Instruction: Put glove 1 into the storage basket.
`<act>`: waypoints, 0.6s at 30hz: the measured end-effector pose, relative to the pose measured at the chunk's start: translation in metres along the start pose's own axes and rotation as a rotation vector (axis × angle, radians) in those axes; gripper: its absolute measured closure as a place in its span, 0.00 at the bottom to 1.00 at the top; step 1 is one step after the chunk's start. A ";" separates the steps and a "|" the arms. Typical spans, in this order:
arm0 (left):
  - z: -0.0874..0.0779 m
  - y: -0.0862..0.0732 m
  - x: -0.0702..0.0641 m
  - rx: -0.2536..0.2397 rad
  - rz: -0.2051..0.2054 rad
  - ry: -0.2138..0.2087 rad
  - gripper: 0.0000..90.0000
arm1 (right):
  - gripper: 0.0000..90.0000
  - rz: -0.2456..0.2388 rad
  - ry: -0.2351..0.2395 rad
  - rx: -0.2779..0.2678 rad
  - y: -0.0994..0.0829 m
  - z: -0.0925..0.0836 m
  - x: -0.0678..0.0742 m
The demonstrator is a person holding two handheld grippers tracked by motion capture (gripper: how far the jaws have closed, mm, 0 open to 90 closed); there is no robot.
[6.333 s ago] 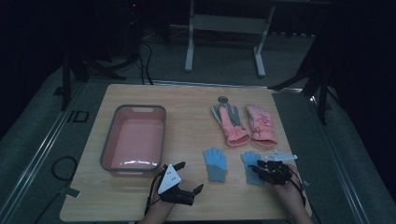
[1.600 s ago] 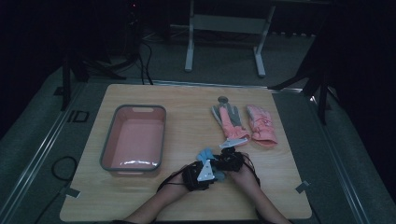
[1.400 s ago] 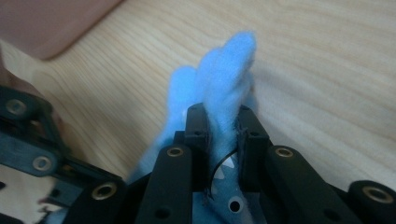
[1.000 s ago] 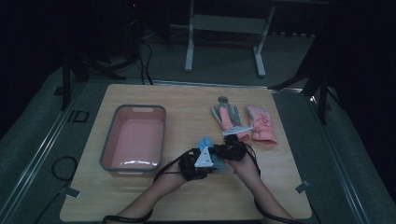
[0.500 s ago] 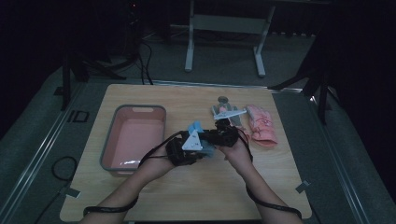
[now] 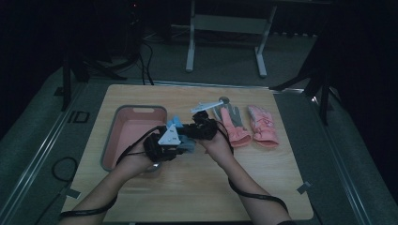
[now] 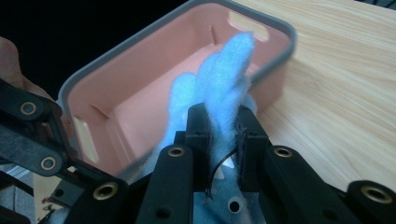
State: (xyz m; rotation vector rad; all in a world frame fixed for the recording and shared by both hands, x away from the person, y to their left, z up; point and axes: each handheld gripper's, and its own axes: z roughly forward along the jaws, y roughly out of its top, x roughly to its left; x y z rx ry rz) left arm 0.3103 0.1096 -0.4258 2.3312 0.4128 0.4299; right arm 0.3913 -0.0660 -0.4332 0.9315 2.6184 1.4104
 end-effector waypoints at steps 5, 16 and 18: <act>-0.014 -0.018 0.010 0.013 -0.023 0.024 0.86 | 0.88 -0.003 0.032 -0.001 0.015 0.019 0.010; -0.035 -0.061 0.025 0.067 -0.076 0.053 0.86 | 0.88 -0.010 0.101 0.021 0.032 0.071 0.031; -0.039 -0.070 0.027 0.075 -0.090 0.057 0.86 | 0.88 -0.006 0.114 0.025 0.034 0.081 0.035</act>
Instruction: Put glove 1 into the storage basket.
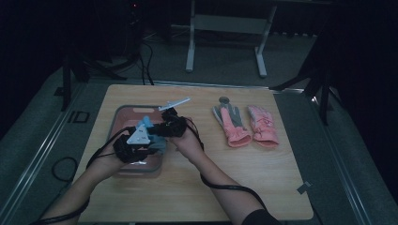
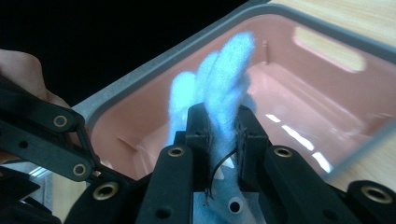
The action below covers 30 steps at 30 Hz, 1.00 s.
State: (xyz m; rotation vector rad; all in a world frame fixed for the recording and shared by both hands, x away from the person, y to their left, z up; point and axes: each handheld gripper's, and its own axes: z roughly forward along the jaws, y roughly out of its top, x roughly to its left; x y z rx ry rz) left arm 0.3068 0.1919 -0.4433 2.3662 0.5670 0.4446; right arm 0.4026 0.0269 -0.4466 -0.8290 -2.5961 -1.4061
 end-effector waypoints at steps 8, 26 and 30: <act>-0.003 -0.026 0.013 0.042 -0.029 -0.011 0.86 | 0.88 -0.003 0.019 0.023 0.004 0.033 0.005; 0.031 -0.032 0.032 0.141 -0.057 -0.054 0.85 | 0.87 0.009 -0.056 0.103 -0.006 0.059 -0.014; 0.039 -0.029 0.036 0.168 -0.061 -0.061 0.85 | 0.86 0.017 -0.080 0.139 -0.004 0.066 -0.018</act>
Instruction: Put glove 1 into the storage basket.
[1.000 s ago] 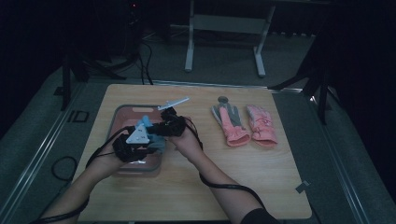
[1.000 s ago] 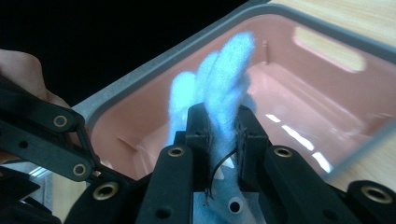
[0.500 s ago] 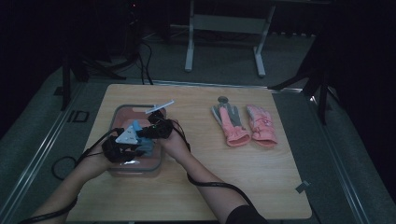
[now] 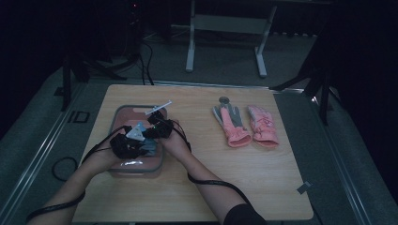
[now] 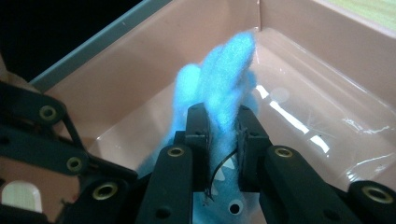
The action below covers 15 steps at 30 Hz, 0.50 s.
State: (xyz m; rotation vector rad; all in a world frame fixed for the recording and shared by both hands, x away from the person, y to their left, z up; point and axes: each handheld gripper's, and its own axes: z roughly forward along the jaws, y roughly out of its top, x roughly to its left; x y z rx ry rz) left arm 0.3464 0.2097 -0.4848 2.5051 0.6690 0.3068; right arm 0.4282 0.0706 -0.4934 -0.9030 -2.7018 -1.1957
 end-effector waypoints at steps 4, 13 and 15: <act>0.007 0.000 0.001 0.015 0.013 -0.008 0.84 | 0.69 0.022 0.007 0.013 0.002 0.003 0.000; 0.016 0.000 -0.001 0.042 0.015 -0.029 0.75 | 0.46 0.043 -0.015 -0.015 0.004 -0.005 -0.002; 0.013 0.001 -0.002 0.029 -0.003 -0.017 0.66 | 0.44 0.049 -0.013 -0.026 0.004 -0.009 -0.004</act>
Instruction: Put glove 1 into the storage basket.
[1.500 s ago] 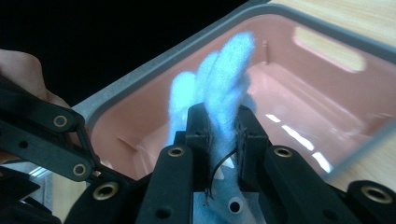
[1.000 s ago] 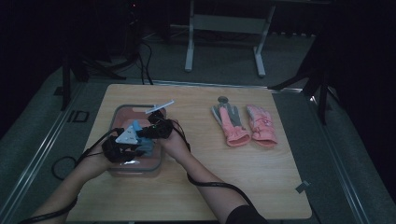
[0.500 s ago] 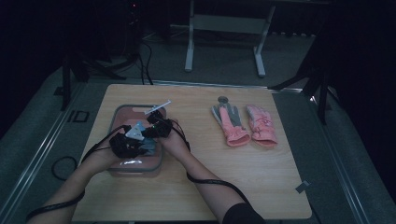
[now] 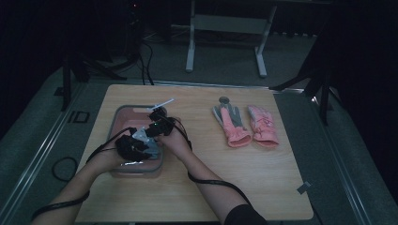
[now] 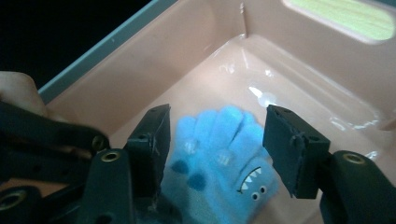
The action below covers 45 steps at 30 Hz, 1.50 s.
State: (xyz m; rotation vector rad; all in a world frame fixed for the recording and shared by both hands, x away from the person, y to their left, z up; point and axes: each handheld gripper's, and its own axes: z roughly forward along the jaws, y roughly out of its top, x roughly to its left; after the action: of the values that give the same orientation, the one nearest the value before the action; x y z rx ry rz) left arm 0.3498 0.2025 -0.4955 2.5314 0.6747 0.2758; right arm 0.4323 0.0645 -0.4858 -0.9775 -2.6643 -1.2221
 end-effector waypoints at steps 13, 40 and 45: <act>-0.035 -0.001 -0.016 -0.206 -0.158 0.015 0.51 | 0.23 -0.012 0.088 -0.074 -0.006 -0.046 0.006; -0.006 0.057 -0.092 -0.355 -0.162 -0.140 0.19 | 0.16 -0.088 0.016 -0.138 -0.077 -0.141 -0.035; 0.008 0.067 -0.110 -0.326 -0.113 -0.167 0.10 | 0.16 -0.105 -0.005 -0.134 -0.091 -0.151 -0.044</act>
State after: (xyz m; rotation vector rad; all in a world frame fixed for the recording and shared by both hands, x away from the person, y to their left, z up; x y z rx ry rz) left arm 0.2856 0.0930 -0.4746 2.1698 0.6471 0.1209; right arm 0.3850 -0.1082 -0.4560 -0.8661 -2.6992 -1.4378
